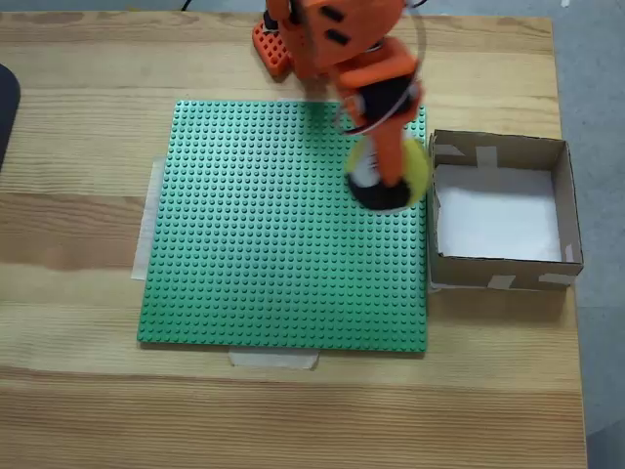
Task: Pick the ball and put it in the box.
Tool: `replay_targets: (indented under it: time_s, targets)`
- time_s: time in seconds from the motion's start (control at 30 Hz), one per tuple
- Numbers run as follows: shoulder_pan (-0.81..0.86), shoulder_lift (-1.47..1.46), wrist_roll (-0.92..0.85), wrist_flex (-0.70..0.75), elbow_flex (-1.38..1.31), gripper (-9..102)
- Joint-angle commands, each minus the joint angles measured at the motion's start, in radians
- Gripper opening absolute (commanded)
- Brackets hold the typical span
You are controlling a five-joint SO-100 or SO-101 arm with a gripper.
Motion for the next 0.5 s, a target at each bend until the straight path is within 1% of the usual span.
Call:
replay_targets:
  time_s: [0.0,0.2,0.47]
  targets:
    - [-0.075,0.038,0.014,-0.021,-0.067,0]
    - [-0.210,0.038,0.049,-0.058,-0.097,-1]
    - [-0.342,0.028,0.092,-0.109,-0.094,-1]
